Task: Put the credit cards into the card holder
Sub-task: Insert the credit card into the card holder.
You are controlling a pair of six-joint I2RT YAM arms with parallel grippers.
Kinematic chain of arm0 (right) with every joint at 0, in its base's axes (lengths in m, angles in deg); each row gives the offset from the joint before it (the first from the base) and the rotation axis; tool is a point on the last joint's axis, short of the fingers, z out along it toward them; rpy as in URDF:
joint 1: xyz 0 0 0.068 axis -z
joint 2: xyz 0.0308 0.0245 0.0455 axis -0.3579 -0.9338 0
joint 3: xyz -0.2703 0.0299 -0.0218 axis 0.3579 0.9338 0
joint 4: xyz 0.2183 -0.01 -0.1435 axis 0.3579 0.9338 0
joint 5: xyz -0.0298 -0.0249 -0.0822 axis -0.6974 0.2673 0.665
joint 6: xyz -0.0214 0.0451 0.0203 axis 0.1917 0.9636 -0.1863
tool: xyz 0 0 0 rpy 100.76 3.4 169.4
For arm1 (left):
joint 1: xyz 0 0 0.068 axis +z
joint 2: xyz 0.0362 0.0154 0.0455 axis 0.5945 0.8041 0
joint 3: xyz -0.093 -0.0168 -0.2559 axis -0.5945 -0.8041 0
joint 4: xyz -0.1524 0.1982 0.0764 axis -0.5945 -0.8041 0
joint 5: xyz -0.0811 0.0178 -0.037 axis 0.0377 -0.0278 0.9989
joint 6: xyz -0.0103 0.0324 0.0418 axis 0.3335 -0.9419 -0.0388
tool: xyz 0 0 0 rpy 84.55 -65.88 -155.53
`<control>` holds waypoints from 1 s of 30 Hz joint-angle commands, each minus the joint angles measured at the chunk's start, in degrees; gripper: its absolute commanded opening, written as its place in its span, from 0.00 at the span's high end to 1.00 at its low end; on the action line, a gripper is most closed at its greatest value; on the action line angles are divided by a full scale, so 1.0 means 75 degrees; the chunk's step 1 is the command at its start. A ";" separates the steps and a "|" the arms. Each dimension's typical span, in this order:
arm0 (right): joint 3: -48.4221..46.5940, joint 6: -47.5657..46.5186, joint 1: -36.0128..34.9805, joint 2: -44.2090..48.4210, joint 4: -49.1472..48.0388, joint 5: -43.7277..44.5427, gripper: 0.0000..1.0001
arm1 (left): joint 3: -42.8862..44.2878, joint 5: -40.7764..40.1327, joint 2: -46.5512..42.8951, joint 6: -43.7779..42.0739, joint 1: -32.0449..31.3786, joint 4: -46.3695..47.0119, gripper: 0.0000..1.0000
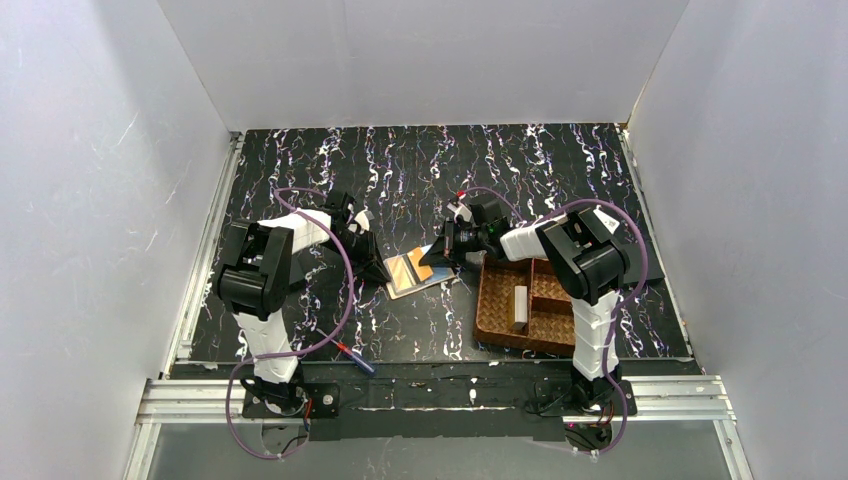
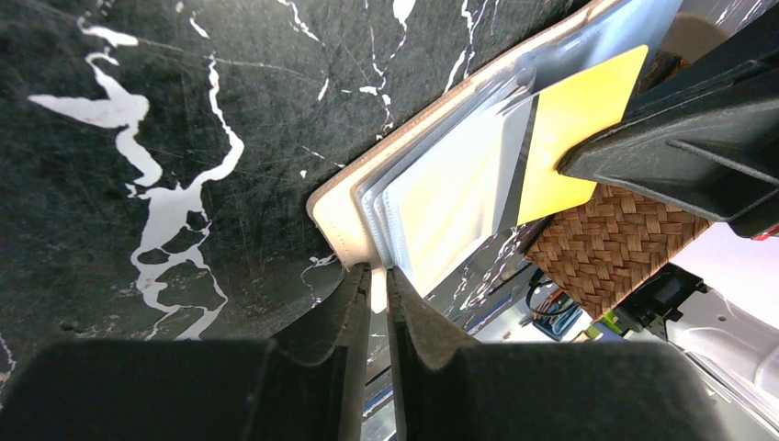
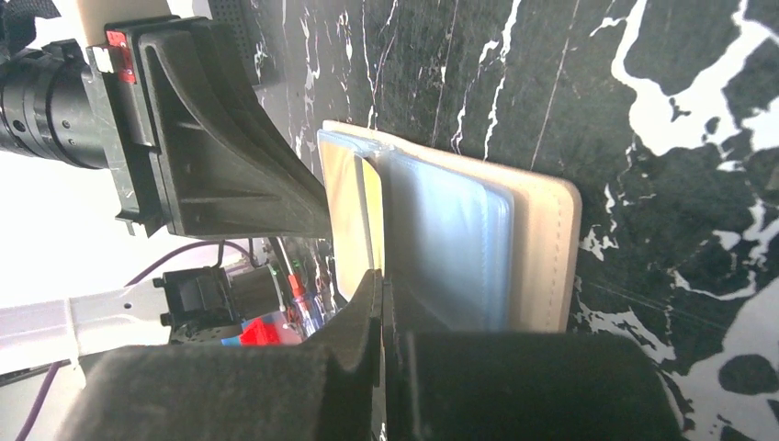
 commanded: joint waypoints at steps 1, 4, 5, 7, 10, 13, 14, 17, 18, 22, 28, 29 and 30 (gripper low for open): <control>0.0117 0.0080 -0.0169 0.0104 -0.0433 0.0499 0.99 | -0.0283 -0.0308 0.0152 -0.0175 -0.0182 -0.0388 0.89; 0.0193 -0.0022 -0.0285 0.0109 -0.0515 0.0551 0.98 | -0.0246 -0.0237 0.0159 -0.0150 -0.0192 -0.0352 0.90; 0.0261 -0.0003 -0.0314 0.0137 -0.0622 0.0576 0.95 | -0.0234 -0.0225 0.0159 -0.0145 -0.0195 -0.0345 0.90; 0.0351 -0.0090 -0.0362 0.0254 -0.0636 0.0671 0.87 | -0.0233 -0.0220 0.0157 -0.0151 -0.0194 -0.0338 0.90; 0.0232 -0.0746 -0.0372 0.0584 0.0154 0.0880 0.76 | -0.0237 -0.0231 0.0148 -0.0161 -0.0193 -0.0332 0.91; -0.0159 -0.1887 -0.0369 0.0995 0.1676 0.1477 0.62 | -0.0232 -0.0228 0.0147 -0.0188 -0.0194 -0.0348 0.91; -0.0330 -0.2233 -0.0369 0.1110 0.2132 0.1670 0.59 | -0.0230 -0.0233 0.0146 -0.0187 -0.0195 -0.0354 0.91; -0.0700 -0.3018 -0.0406 0.1256 0.3240 0.1949 0.52 | -0.0223 -0.0212 0.0154 -0.0203 -0.0196 -0.0356 0.91; -0.0748 -0.3154 -0.0434 0.1284 0.3442 0.2022 0.51 | -0.0221 -0.0196 0.0158 -0.0203 -0.0197 -0.0349 0.91; -0.0821 -0.3320 -0.0485 0.1199 0.3606 0.2014 0.51 | -0.0191 -0.0113 0.0188 -0.0192 -0.0191 -0.0309 0.92; -0.0713 -0.3001 -0.0533 0.1051 0.3081 0.1817 0.64 | -0.0211 -0.0044 0.0203 -0.0201 -0.0191 -0.0306 0.92; -0.0715 -0.2939 -0.0565 0.0999 0.2956 0.1762 0.66 | -0.0207 -0.0037 0.0211 -0.0202 -0.0198 -0.0301 0.92; -0.0726 -0.2885 -0.0597 0.0937 0.2876 0.1719 0.67 | -0.0208 -0.0036 0.0223 -0.0203 -0.0202 -0.0299 0.92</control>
